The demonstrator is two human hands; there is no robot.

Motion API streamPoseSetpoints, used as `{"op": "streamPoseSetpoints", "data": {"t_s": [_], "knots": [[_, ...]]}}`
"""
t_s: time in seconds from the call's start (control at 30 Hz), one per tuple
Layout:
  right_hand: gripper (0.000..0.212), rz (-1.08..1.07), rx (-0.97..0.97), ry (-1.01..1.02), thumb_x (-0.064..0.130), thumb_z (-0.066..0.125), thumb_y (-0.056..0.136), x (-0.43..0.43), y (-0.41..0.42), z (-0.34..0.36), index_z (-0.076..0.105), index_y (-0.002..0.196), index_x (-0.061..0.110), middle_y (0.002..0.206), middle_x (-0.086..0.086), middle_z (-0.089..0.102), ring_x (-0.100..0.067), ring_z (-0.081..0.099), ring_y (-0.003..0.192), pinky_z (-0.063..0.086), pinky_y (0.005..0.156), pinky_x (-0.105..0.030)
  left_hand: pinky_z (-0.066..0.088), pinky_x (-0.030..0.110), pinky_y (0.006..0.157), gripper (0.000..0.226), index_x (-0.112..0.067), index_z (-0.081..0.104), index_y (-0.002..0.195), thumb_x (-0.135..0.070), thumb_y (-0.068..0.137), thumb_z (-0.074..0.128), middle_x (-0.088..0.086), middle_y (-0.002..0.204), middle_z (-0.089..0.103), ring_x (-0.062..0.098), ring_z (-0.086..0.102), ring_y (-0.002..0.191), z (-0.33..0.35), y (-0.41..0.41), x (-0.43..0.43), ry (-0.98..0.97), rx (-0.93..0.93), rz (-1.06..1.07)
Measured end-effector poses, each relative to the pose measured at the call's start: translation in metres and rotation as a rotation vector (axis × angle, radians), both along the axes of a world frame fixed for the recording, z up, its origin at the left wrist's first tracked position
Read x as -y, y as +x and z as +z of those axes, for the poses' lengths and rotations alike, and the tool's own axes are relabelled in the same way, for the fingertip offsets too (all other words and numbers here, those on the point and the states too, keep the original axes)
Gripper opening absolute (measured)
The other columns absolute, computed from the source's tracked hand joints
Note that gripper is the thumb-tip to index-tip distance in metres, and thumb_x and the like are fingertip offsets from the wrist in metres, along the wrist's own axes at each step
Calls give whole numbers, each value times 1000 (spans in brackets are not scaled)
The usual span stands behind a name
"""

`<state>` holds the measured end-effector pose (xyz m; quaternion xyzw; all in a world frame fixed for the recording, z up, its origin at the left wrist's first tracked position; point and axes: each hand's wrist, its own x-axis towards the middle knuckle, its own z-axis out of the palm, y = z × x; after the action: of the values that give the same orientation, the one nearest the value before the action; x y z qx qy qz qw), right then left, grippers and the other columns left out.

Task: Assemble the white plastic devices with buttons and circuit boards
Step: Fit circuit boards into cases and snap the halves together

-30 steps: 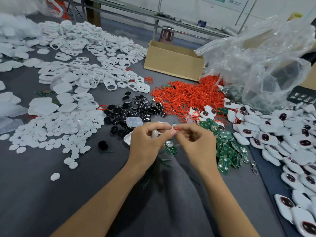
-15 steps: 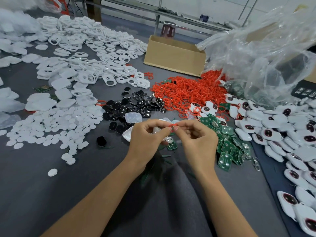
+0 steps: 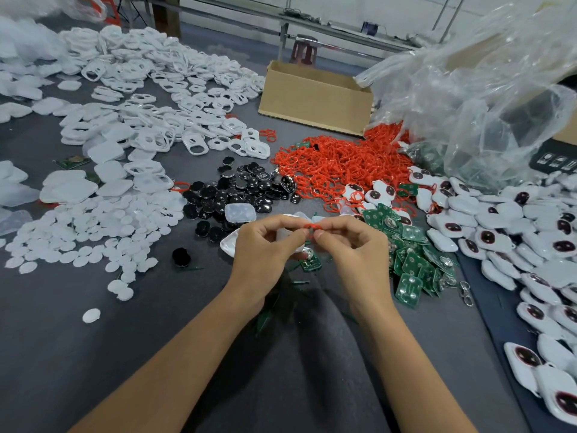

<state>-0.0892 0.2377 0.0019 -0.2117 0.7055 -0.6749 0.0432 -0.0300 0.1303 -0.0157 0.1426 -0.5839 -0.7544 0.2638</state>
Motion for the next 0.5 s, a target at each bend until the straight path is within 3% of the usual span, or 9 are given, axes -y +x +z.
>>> {"op": "streamPoseSetpoints", "data": {"t_s": [0.2,0.33,0.5], "knots": [[11,10,91,-108,-2,66,81,-1,2,0,73,85,7,75,-3,73,-14,68,74,52,69,-19,60,31,64,18,-13,76,80,5,81,70,4,87,72,15,67,76,-2,-1,-1,-136,-1,63],[13,0,142,-128,-6,68,79,0,2,-1,70,88,3,70,1,72,-4,67,66,49,62,-12,59,41,71,18,-14,76,81,4,78,73,-2,85,69,14,67,77,-3,0,-2,-337,16,81],[20,-95,200,-121,-4,73,76,-4,-5,0,71,93,7,83,-6,75,-13,71,79,55,76,-21,61,36,71,32,-15,72,101,10,81,67,0,84,65,10,64,72,-4,-1,-1,-162,56,35]]}}
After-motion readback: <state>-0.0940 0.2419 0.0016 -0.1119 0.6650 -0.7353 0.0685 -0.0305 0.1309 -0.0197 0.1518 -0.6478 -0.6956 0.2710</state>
